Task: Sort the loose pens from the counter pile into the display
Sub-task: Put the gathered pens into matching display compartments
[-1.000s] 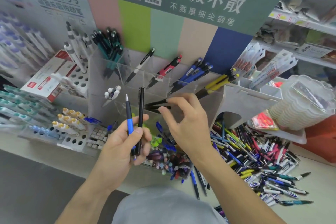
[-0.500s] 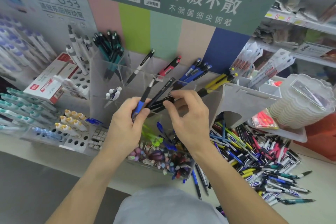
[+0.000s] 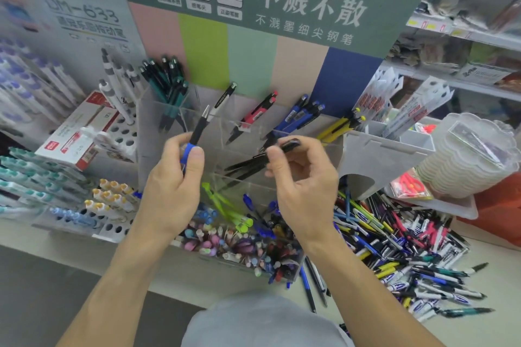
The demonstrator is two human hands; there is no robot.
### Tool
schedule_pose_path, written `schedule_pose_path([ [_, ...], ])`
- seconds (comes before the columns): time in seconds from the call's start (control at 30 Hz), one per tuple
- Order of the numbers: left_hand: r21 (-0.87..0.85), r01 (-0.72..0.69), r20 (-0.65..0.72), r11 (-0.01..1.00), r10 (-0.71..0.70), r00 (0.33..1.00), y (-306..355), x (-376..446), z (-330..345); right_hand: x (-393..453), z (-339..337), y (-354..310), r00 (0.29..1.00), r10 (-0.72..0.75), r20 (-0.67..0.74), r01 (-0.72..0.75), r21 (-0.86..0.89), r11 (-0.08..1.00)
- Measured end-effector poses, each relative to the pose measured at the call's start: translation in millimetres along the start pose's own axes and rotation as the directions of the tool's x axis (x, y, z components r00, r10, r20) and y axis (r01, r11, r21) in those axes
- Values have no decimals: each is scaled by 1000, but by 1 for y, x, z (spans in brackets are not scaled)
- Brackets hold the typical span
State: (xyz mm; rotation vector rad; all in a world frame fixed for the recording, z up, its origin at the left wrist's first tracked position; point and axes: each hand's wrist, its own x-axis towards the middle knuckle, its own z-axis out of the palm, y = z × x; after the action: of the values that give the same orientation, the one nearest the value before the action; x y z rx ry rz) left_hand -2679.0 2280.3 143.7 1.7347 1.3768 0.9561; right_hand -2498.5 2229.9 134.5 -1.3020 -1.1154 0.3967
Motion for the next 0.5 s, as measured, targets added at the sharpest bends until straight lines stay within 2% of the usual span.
schedule_pose_path([
  [0.07, -121, 47, -1, 992, -48, 999, -1, 0, -13, 1, -3, -3, 994, -56, -92, 61, 50, 997],
  [0.1, -114, 35, -7, 993, -36, 999, -2, 0, -19, 2, -3, -3, 990, -95, -103, 97, 18, 995],
  [0.17, -5, -2, -14, 1000, 2, 1000, -5, 0, -28, 3, -1, 3, 990, -136, -41, 132, -87, 987],
  [0.23, 27, -19, -62, 999, 21, 998, -4, -1, -33, 2, 1, 14, 988, -144, 48, 151, -200, 968],
  [0.37, -117, -53, -190, 992, 30, 981, 10, -5, -33, -3, 4, 33, 970, -223, 99, 244, -375, 894],
  [0.5, -178, -161, -291, 971, 104, 951, 31, 0, -26, -8, 6, 30, 979, -153, 134, 193, -382, 904],
])
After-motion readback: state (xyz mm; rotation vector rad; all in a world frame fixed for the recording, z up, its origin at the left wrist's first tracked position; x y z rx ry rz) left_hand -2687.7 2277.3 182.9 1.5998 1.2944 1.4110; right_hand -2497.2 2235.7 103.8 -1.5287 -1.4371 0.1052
